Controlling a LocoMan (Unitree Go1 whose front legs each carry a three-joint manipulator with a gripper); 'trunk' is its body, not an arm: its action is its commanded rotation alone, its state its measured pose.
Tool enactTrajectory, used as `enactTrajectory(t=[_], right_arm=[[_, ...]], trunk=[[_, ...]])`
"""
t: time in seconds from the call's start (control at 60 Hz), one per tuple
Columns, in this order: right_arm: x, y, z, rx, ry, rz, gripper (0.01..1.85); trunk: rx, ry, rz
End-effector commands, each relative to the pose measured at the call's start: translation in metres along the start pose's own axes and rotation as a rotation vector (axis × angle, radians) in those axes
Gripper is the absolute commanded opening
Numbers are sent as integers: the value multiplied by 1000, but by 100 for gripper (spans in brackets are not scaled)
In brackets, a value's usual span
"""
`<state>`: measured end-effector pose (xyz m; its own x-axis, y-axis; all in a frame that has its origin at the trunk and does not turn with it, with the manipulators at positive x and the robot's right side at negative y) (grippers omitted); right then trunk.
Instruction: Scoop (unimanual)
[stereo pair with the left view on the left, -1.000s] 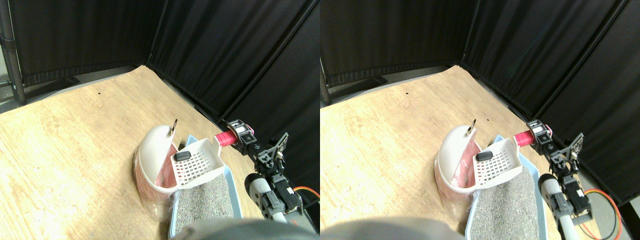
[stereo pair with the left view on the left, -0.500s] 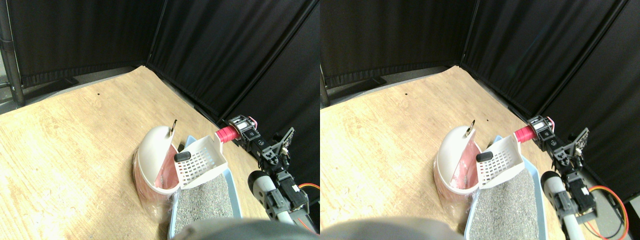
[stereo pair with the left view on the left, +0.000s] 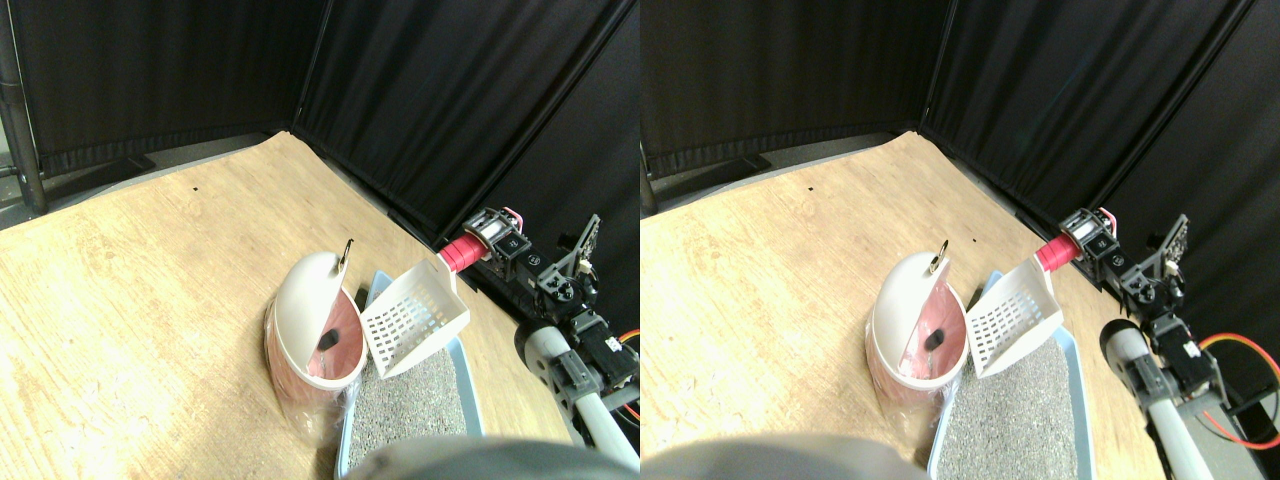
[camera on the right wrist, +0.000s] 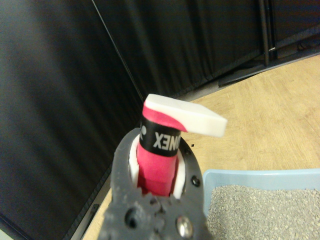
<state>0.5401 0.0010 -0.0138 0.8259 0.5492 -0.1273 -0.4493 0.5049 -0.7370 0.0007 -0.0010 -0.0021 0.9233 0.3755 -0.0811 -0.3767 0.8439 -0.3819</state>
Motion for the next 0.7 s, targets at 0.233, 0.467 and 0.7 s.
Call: enactTrajectory(t=[0.233,0.467,0.7], right_arm=[[2,0,8,10,-35,-27,12],[-1,-8,-2,130,-57,-87,32],[-14,-31,-24,332,8,-262,6]], trunk=[[-167,-8,-5],[-146,-5,-18],[-102,1,-54]])
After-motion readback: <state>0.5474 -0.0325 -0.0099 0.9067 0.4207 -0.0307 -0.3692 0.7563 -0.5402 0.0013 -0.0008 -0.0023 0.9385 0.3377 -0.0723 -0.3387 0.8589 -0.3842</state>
